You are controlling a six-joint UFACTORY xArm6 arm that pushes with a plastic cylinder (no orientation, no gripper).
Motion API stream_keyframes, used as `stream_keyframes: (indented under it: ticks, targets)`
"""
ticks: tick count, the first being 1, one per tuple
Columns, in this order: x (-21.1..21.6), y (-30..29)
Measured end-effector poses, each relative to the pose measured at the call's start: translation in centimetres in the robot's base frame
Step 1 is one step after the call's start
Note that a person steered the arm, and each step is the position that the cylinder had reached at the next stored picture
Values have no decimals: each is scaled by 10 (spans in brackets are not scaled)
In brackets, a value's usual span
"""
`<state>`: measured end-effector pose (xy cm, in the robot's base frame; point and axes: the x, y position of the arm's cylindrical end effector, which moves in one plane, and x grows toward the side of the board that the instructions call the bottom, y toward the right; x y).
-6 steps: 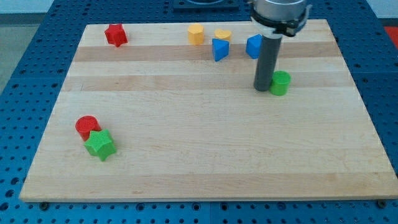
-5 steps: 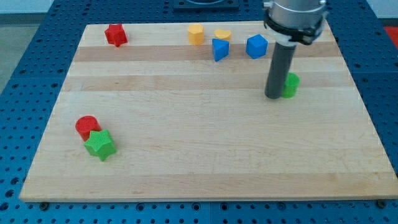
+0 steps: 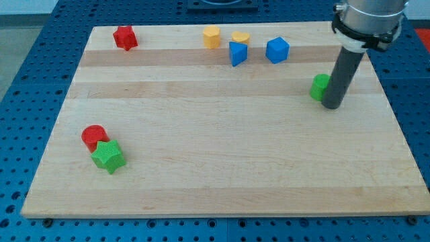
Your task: Move the green circle diagonally bottom right to the blue cube
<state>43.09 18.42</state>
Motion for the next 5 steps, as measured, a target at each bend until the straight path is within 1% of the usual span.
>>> stream_keyframes:
  ticks: [1,5]
  targets:
    - [-1,-7]
    - [-47,-7]
